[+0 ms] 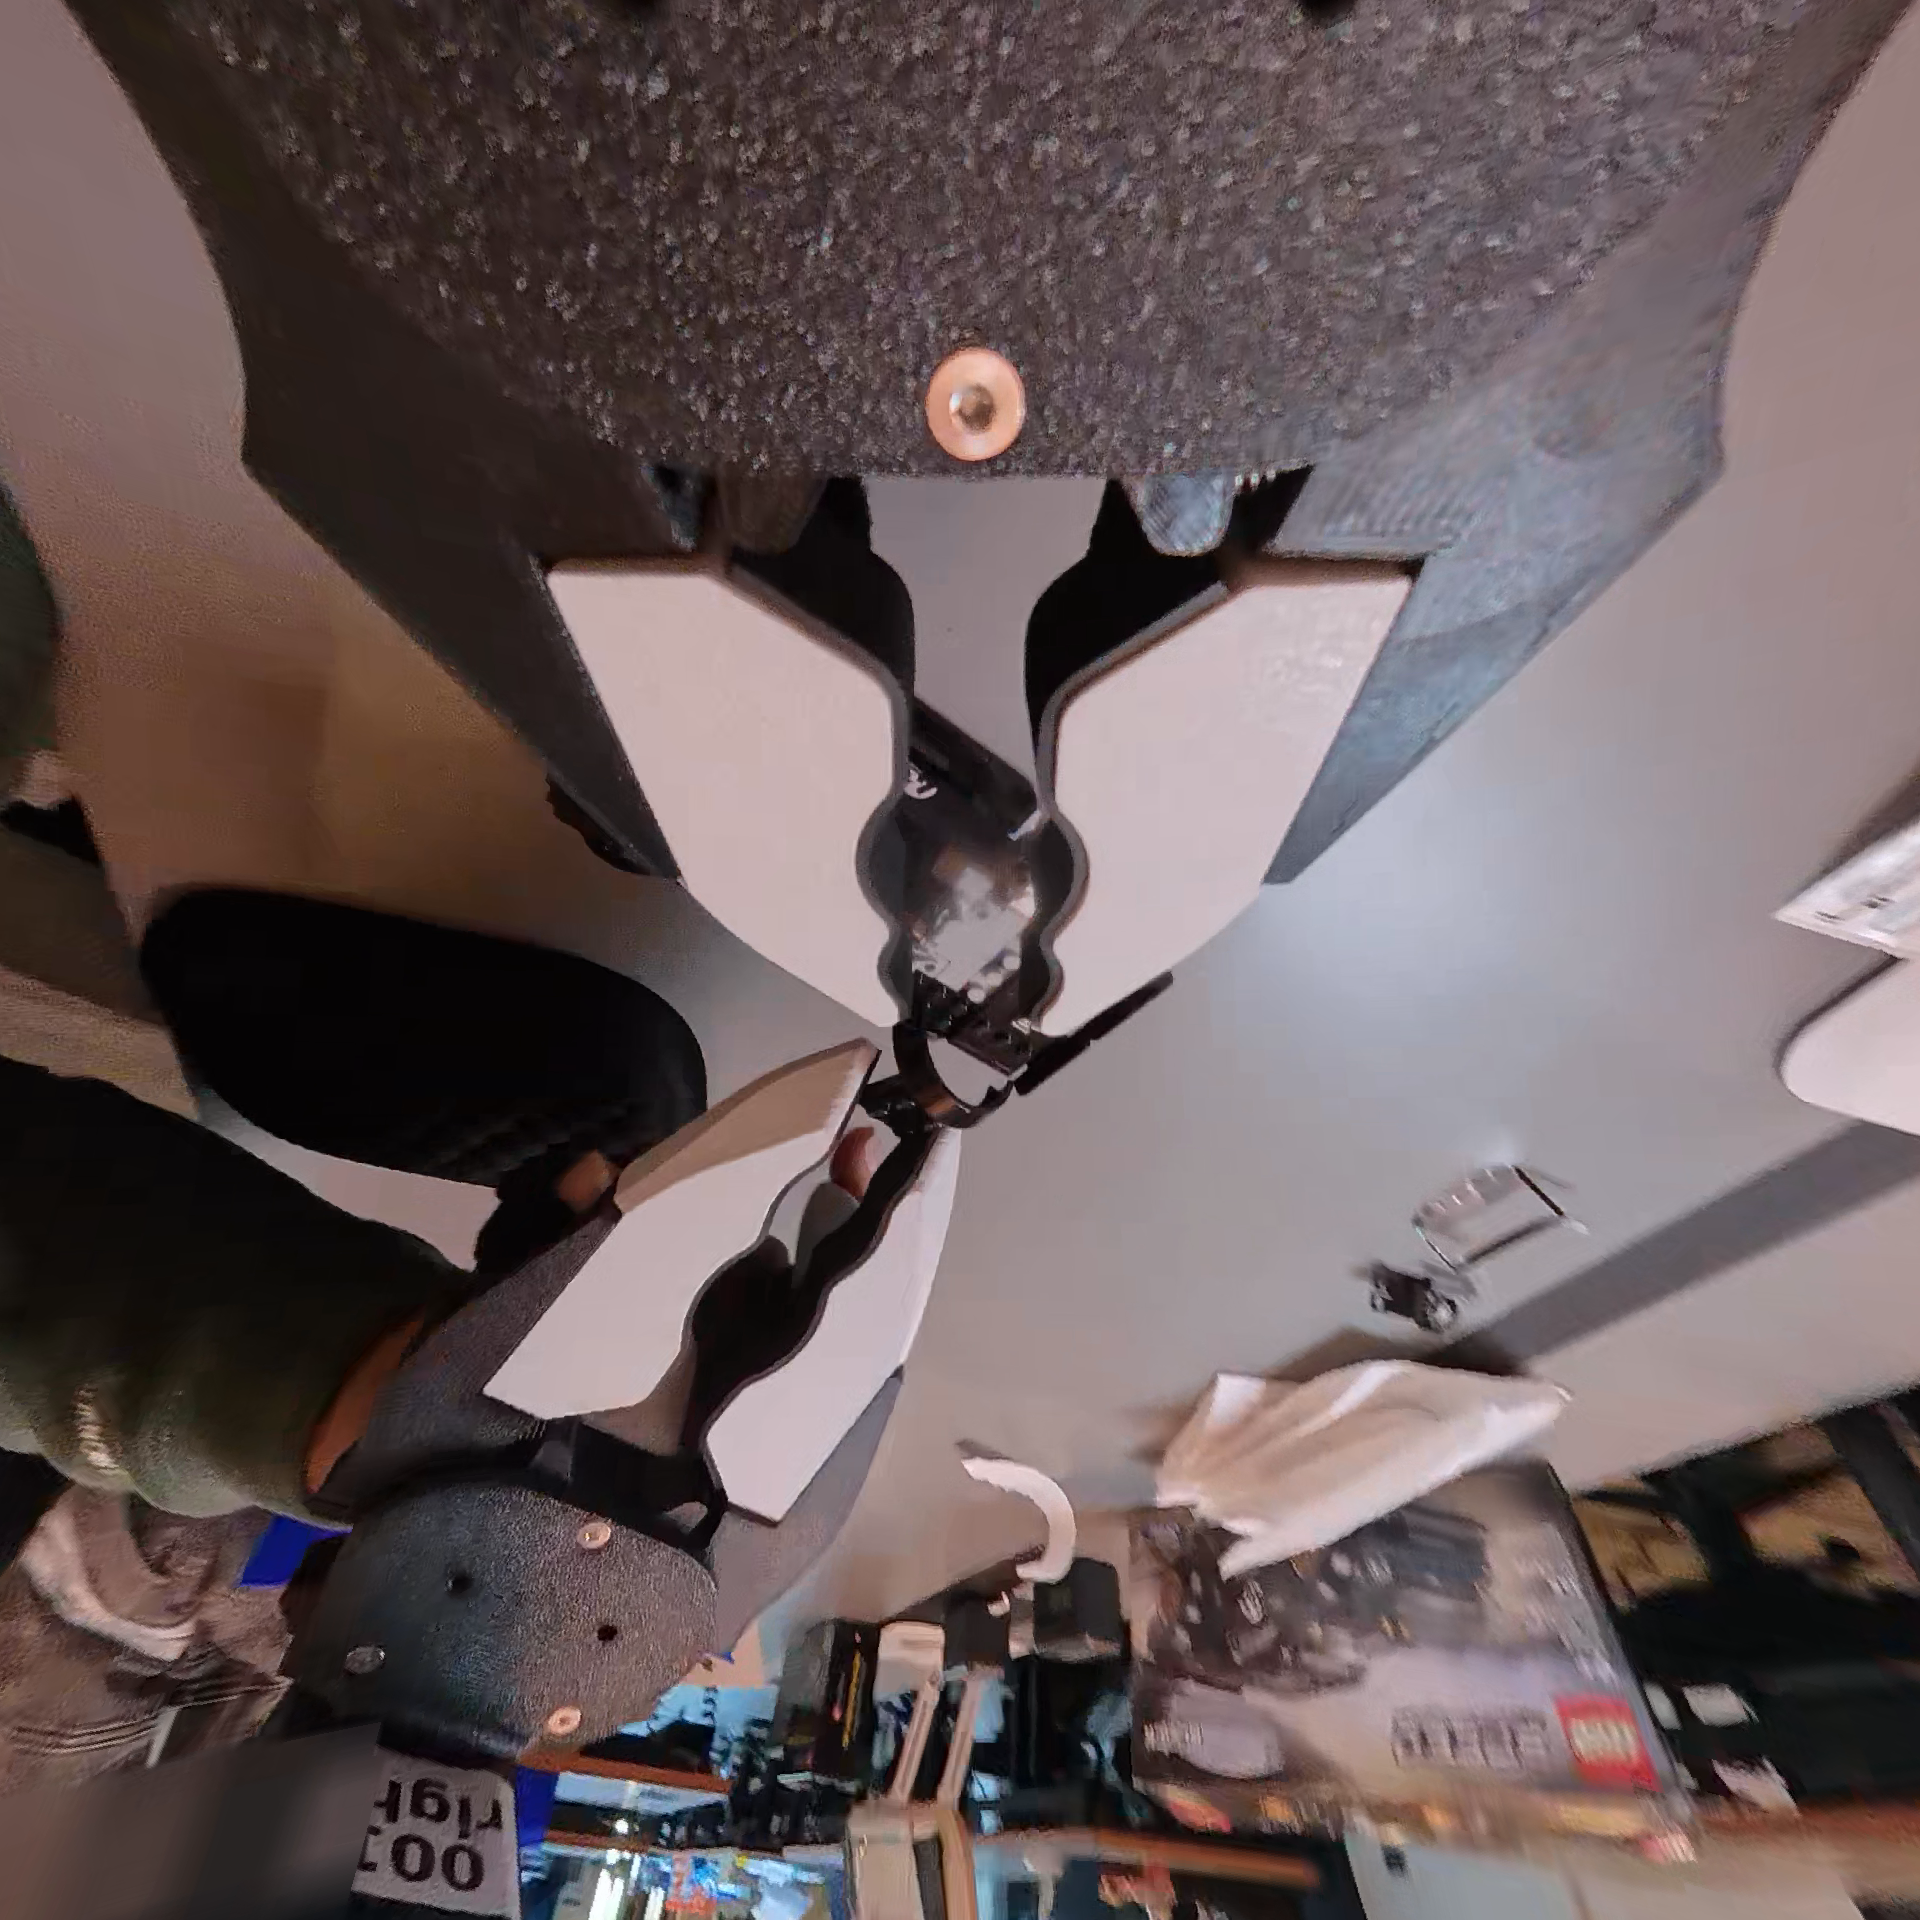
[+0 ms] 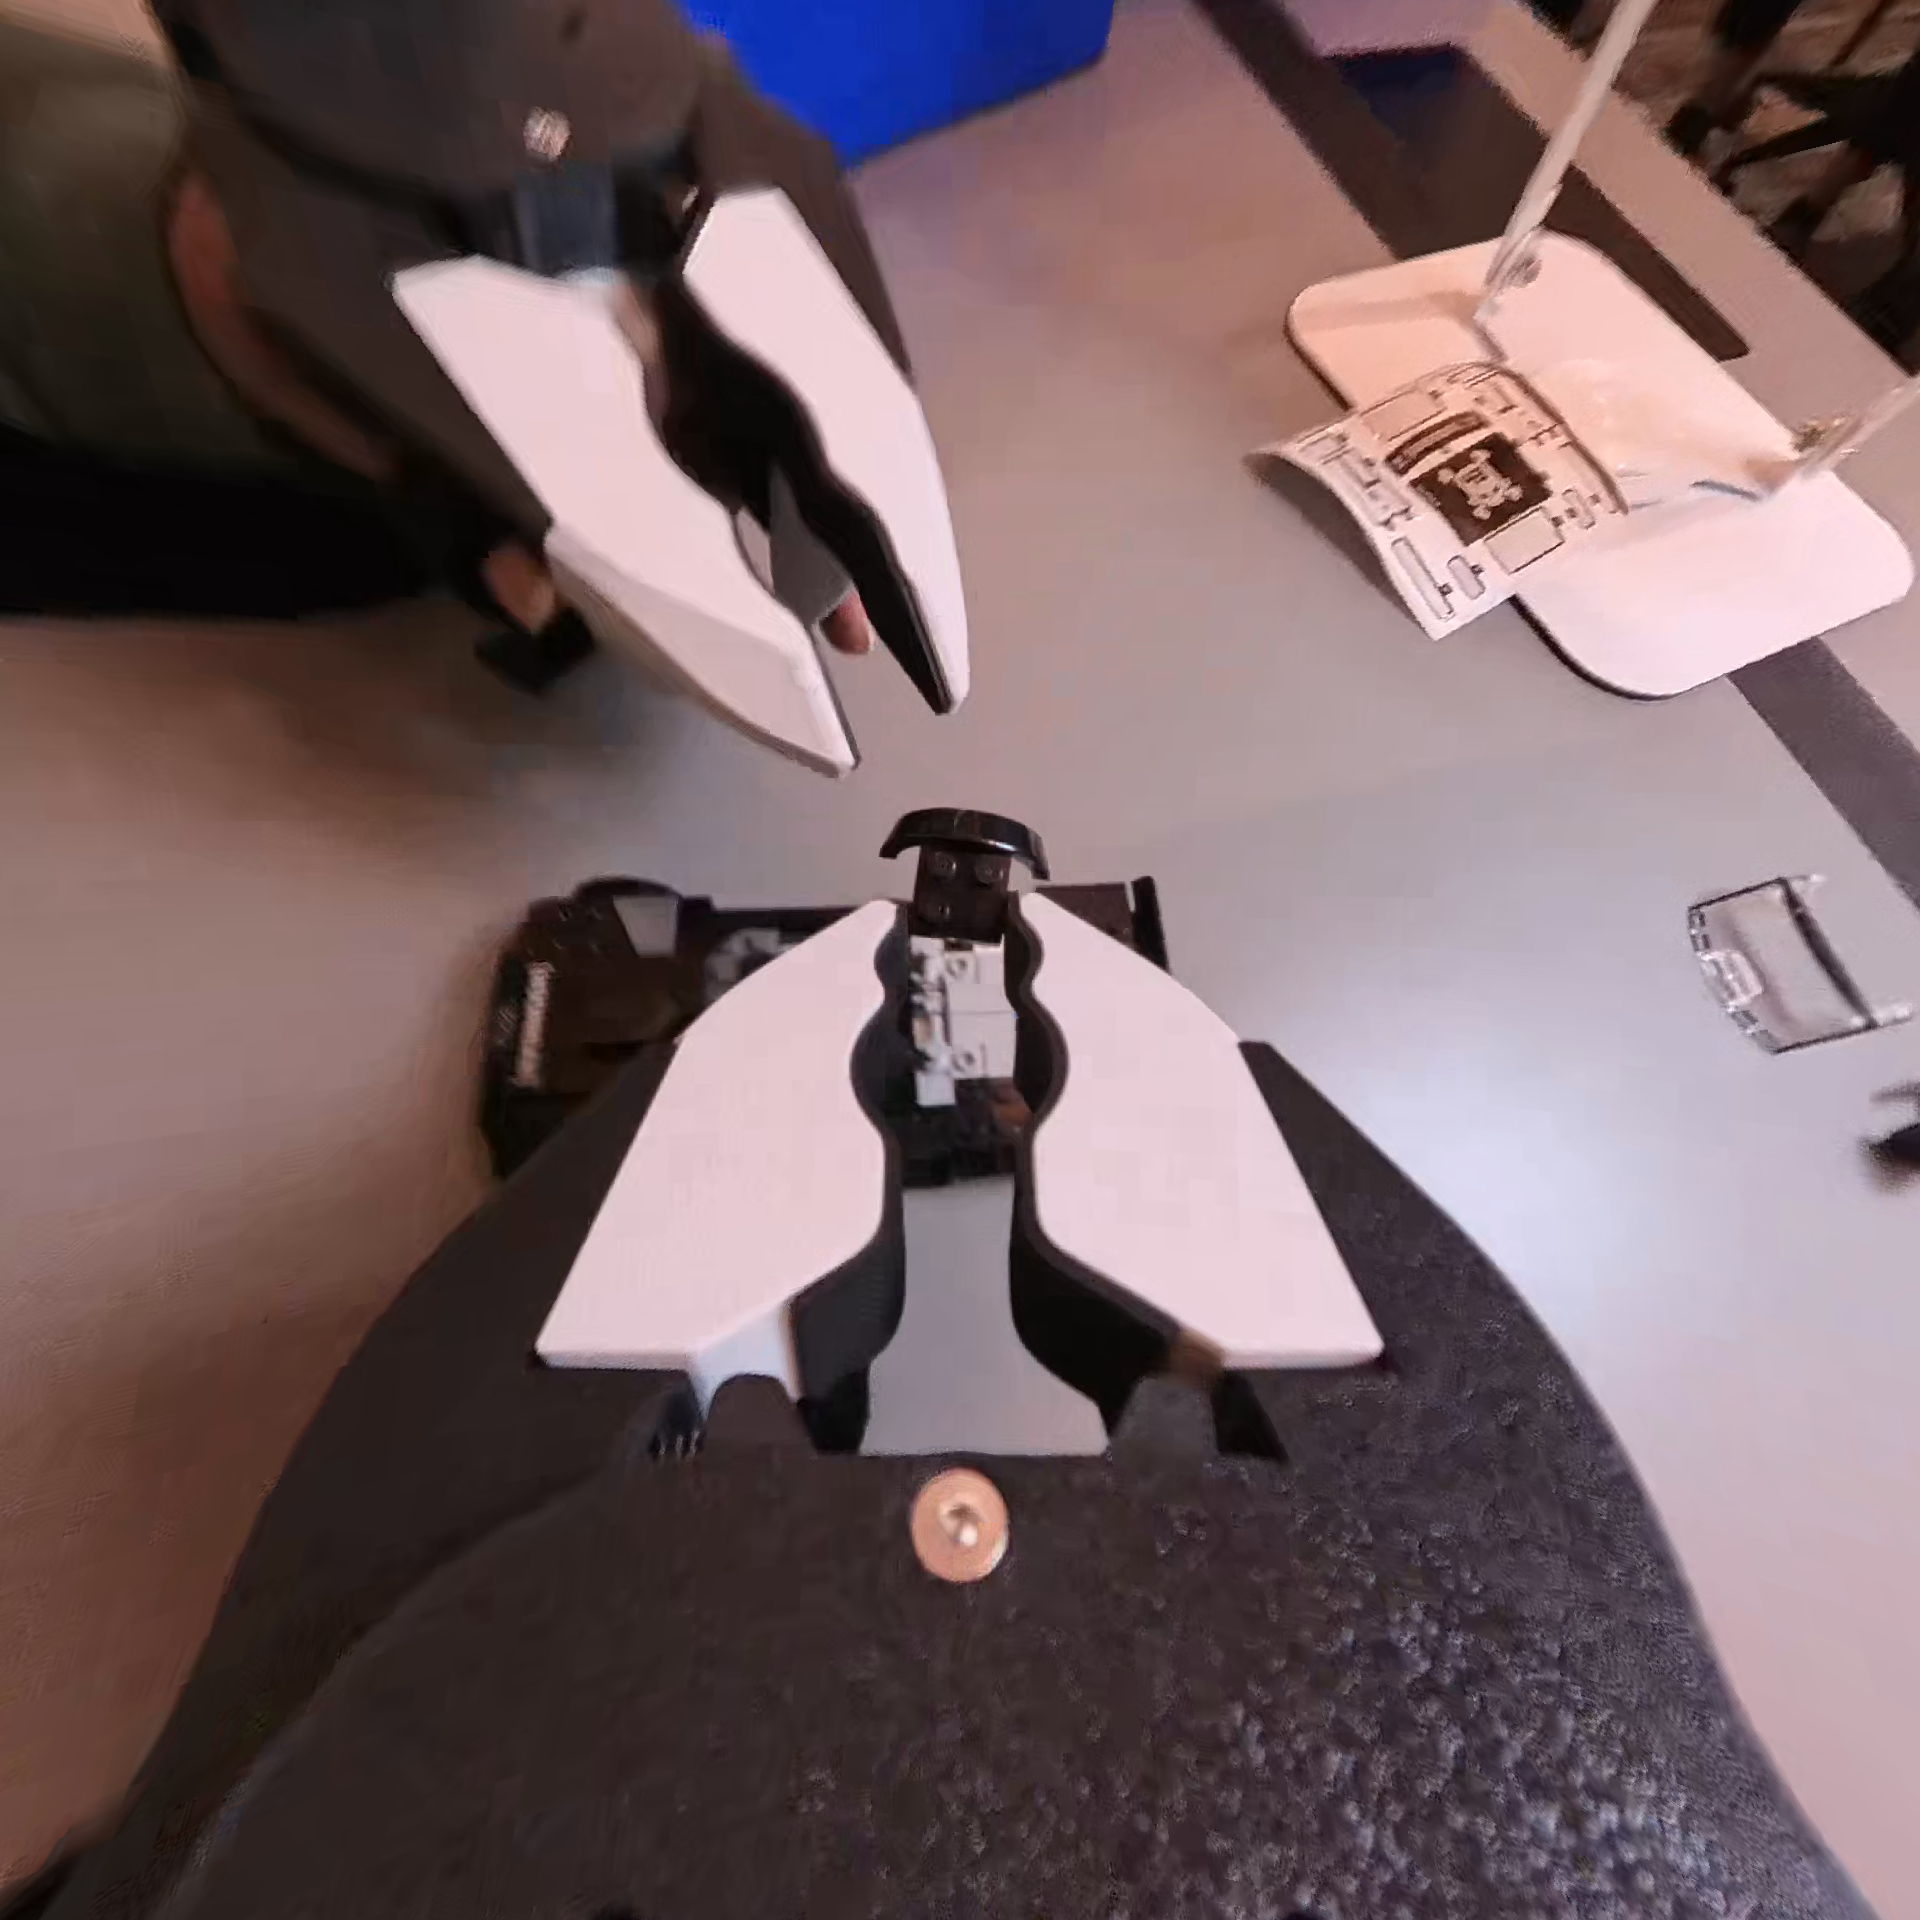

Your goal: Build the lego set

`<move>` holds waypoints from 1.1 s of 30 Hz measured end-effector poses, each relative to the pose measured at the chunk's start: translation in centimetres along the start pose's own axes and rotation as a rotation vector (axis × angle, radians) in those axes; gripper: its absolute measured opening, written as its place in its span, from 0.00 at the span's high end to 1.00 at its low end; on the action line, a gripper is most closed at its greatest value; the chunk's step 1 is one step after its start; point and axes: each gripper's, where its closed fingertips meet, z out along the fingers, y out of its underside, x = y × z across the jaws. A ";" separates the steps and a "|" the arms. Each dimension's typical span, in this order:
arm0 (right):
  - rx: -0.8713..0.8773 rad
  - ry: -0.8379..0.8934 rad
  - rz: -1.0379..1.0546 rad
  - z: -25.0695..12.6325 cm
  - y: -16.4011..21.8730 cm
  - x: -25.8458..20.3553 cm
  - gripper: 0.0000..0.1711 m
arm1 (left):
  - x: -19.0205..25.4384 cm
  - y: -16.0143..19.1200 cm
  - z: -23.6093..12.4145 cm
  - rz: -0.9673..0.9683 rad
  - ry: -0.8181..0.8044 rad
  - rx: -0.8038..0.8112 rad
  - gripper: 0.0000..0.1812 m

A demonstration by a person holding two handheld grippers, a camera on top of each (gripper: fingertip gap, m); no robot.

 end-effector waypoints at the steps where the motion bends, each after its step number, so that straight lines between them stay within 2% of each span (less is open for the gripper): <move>1: -0.026 -0.017 -0.040 0.2 0.3 0.3 0.90 | -0.1 0.3 0.2 -0.039 0.045 -0.029 0.90; 5: -0.069 -0.083 -0.126 1.4 0.2 0.6 0.90 | -0.1 1.7 1.2 -0.247 0.223 -0.160 0.89; 9: -0.109 -0.094 -0.165 2.3 0.7 1.1 0.90 | -1.9 1.6 1.4 -0.375 0.230 -0.144 0.93; 18: -0.138 -0.108 -0.134 3.6 1.8 1.4 0.90 | -1.8 2.7 2.3 -0.501 0.325 -0.199 0.96; 29: -0.201 -0.054 -0.121 2.7 2.4 2.4 0.88 | -1.9 4.2 2.8 -0.580 0.302 -0.279 0.98; 33: -0.209 -0.045 -0.117 2.4 2.3 2.6 0.95 | -1.5 4.6 2.8 -0.611 0.340 -0.306 0.99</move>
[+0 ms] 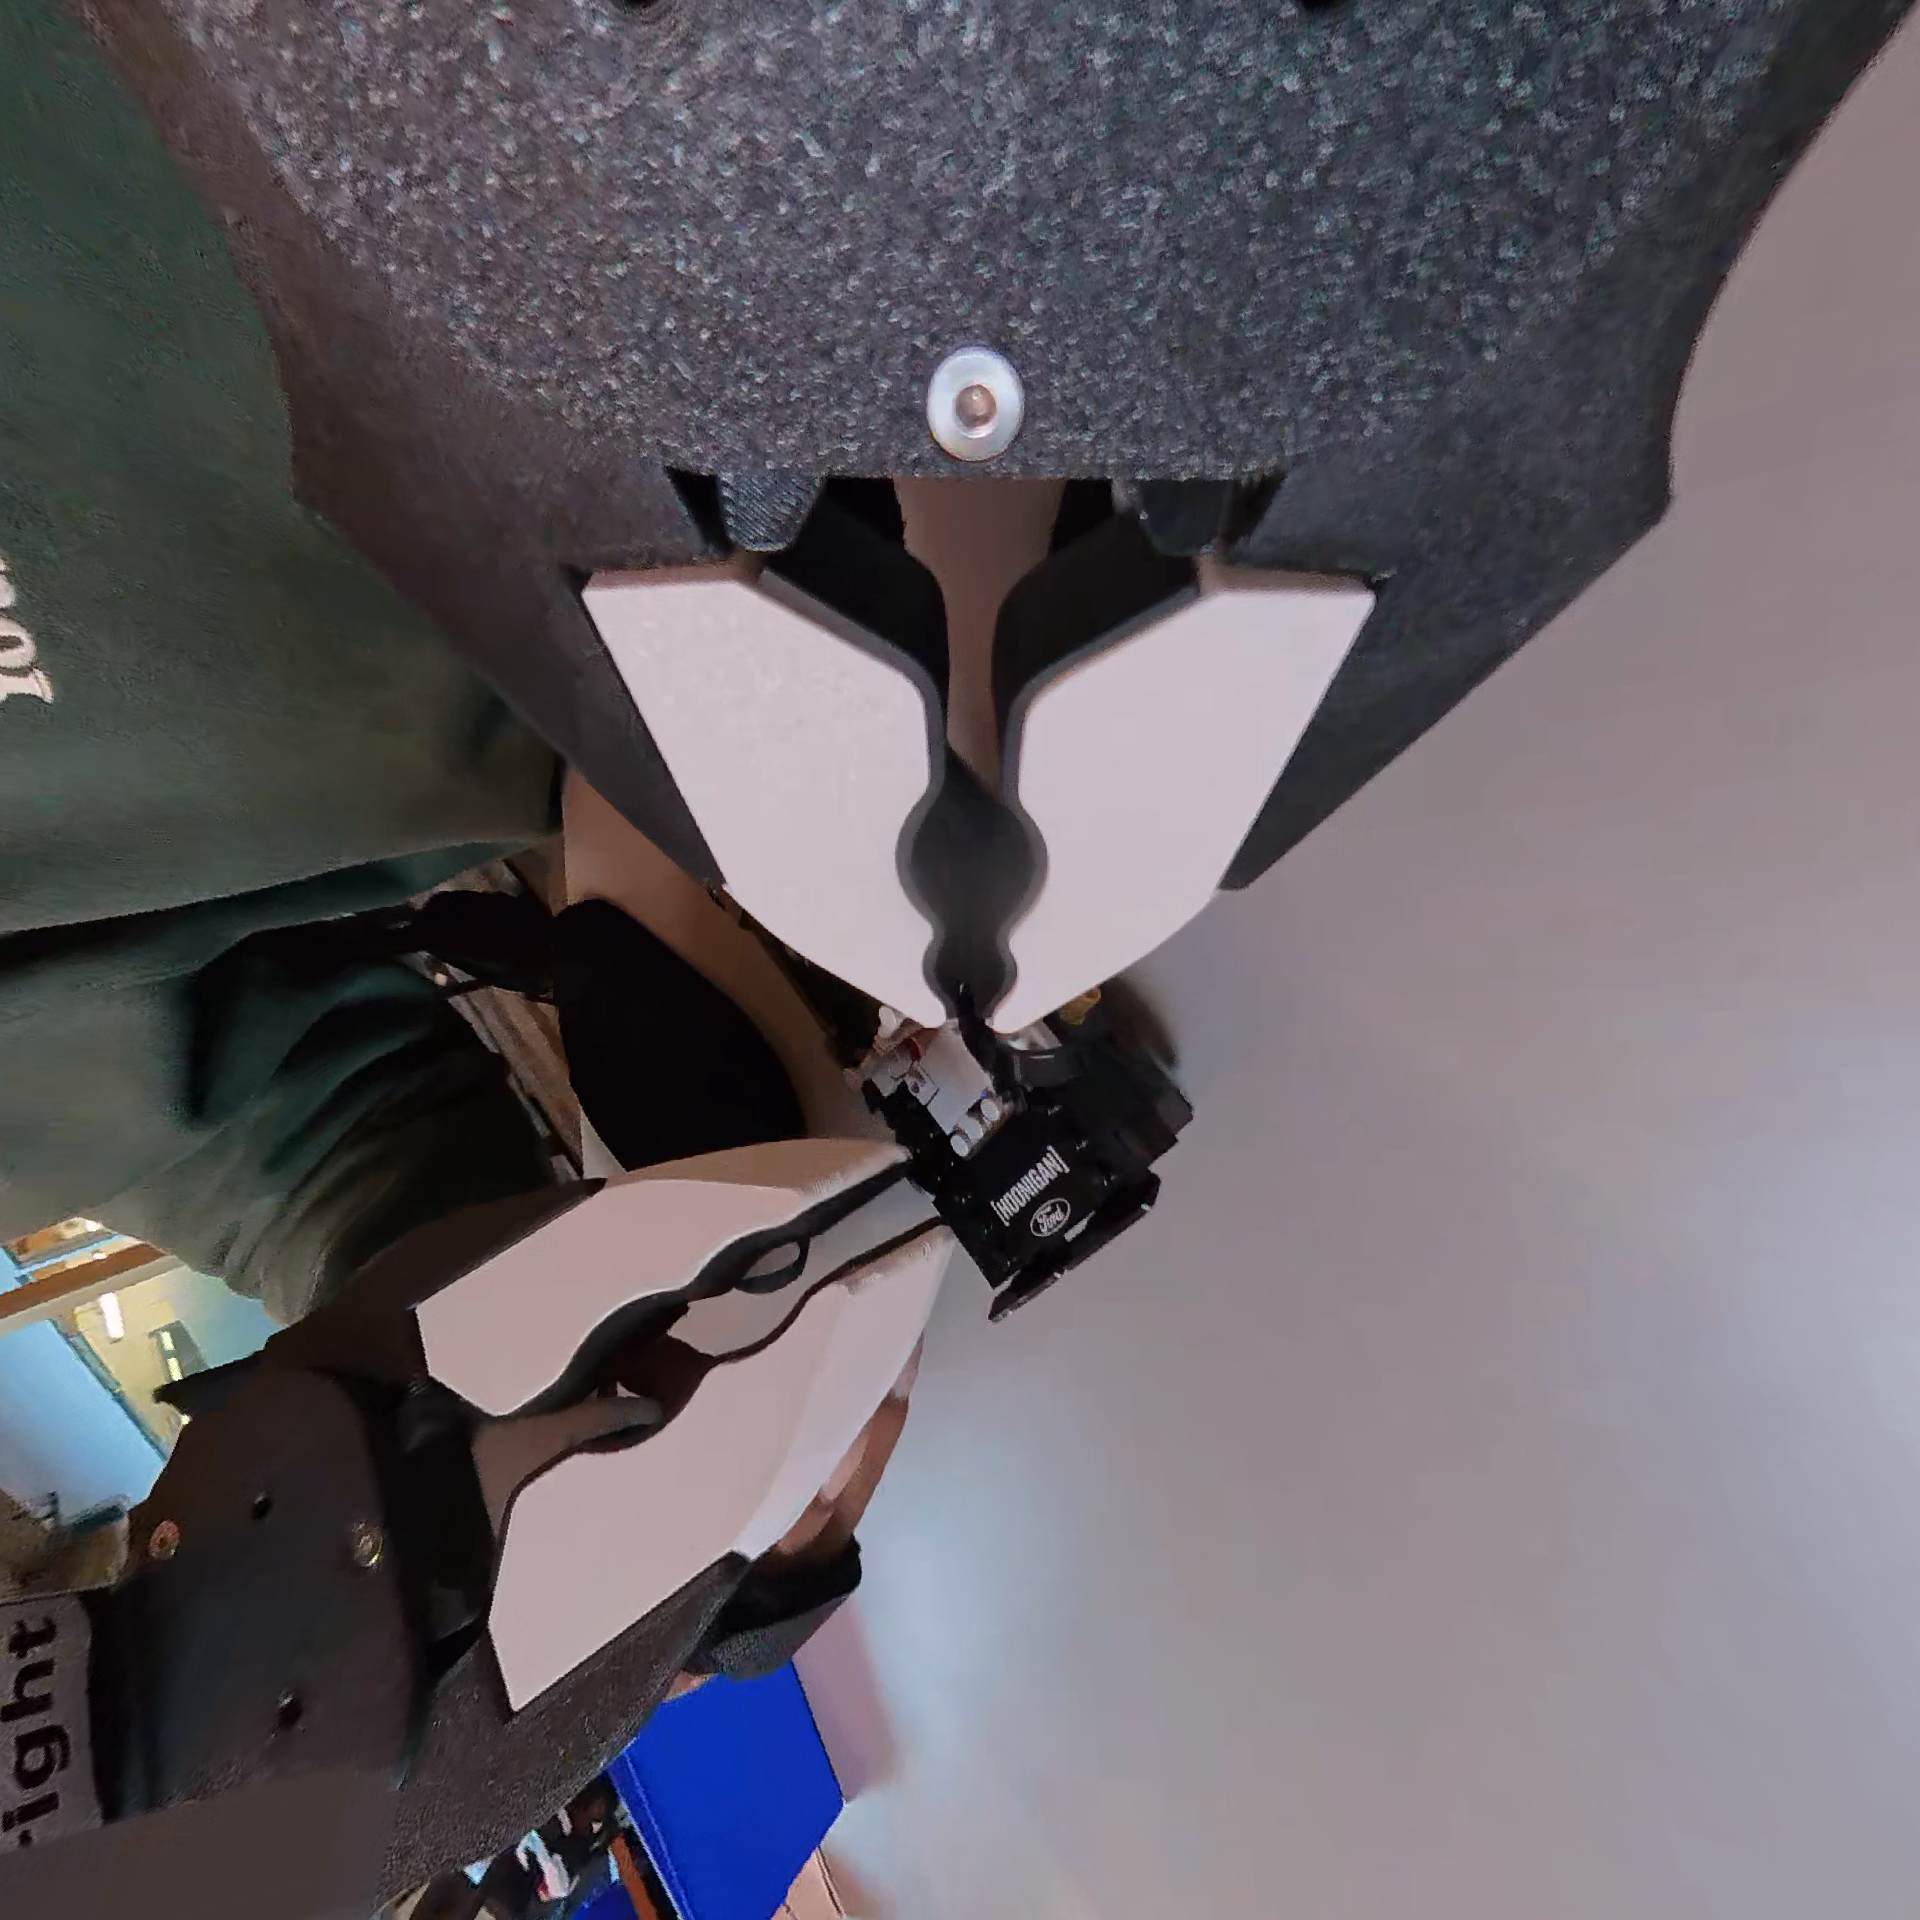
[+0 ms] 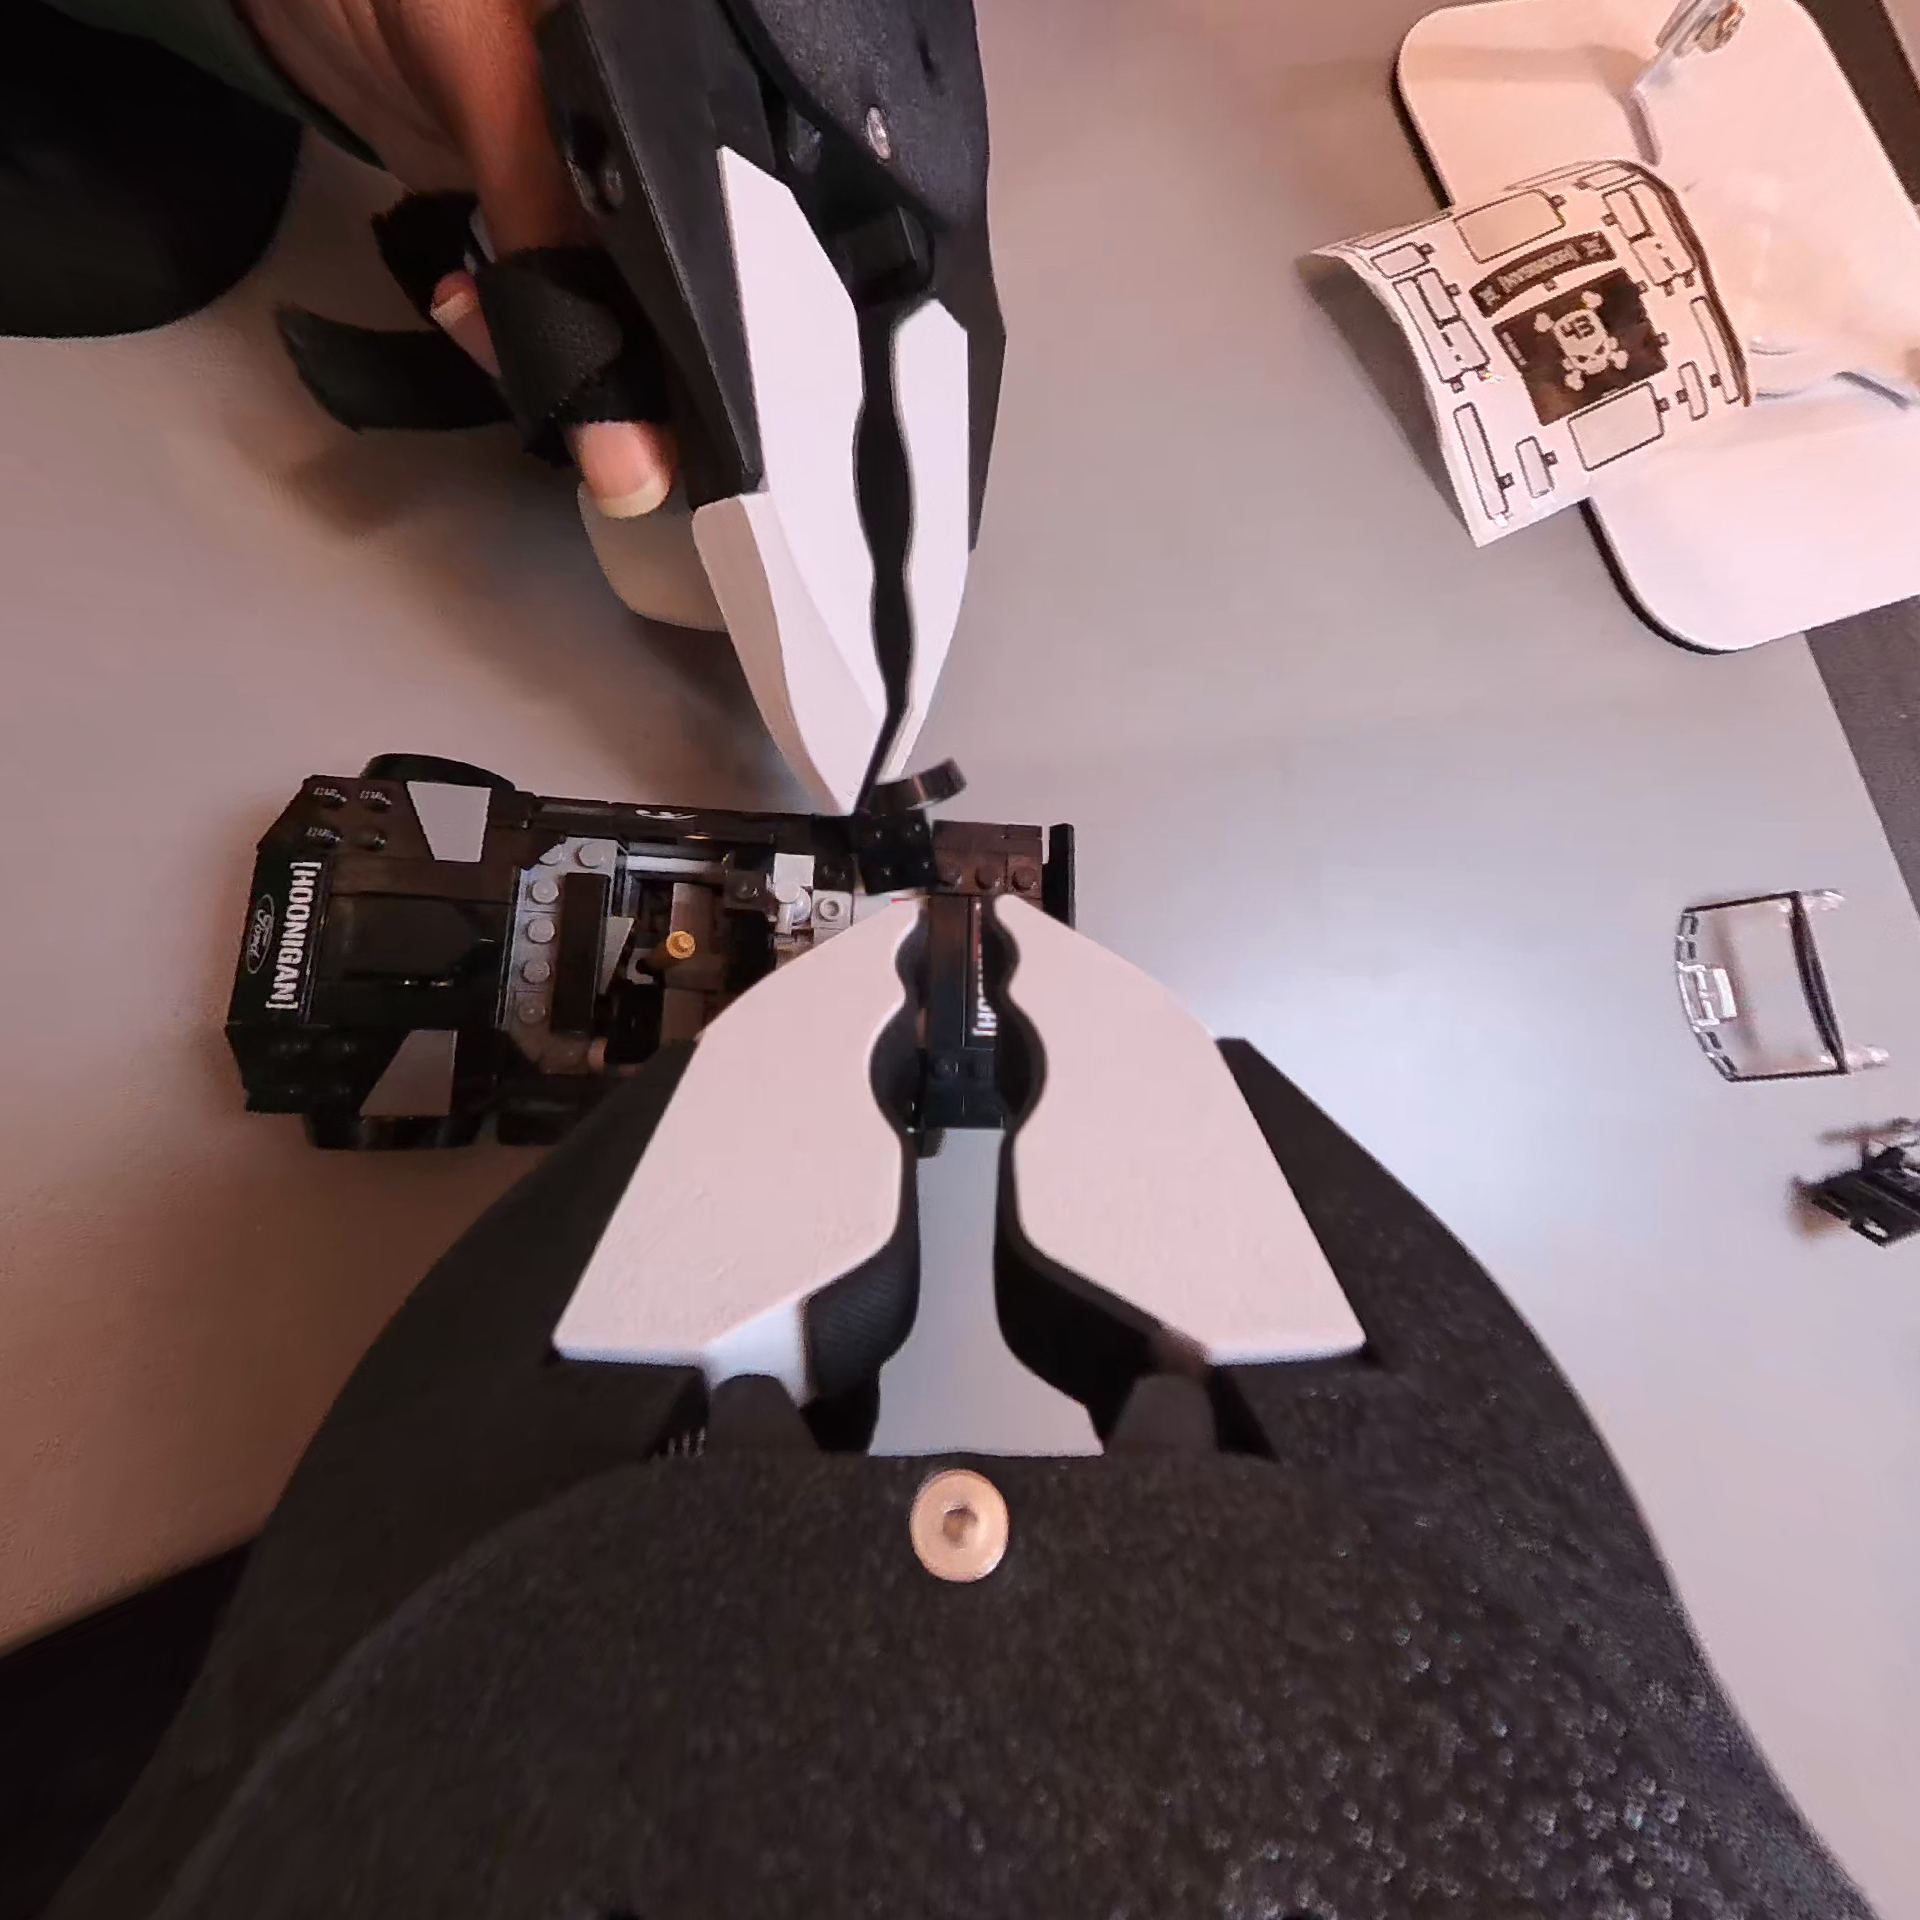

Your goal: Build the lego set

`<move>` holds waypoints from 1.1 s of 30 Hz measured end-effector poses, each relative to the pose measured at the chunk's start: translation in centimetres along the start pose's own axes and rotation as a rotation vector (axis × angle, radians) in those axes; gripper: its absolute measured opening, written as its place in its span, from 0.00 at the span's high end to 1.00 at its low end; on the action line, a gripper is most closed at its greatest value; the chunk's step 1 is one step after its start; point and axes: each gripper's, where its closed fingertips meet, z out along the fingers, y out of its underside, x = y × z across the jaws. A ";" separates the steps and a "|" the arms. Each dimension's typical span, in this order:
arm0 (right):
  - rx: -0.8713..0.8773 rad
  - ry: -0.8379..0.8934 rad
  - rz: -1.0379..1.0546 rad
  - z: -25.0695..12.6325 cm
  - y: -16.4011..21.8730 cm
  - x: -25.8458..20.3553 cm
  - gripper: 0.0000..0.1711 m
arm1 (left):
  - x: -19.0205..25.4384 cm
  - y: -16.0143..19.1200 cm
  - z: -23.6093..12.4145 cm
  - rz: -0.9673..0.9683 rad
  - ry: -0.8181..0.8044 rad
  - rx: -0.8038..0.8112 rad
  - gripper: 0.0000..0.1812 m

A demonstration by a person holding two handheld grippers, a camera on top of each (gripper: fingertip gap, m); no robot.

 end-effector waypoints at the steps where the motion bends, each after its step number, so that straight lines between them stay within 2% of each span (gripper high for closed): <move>1: 0.000 -0.007 -0.001 0.1 -0.1 -0.1 0.97 | 0.0 0.1 0.0 -0.015 0.012 -0.008 0.99; 16: -0.109 -0.089 -0.076 2.1 -0.2 -0.9 1.00 | -0.1 0.4 0.1 -0.137 0.192 -0.136 0.99; 33: -0.253 -0.093 -0.046 2.5 0.7 -1.0 1.00 | -1.1 0.4 0.7 -0.016 0.054 -0.161 0.98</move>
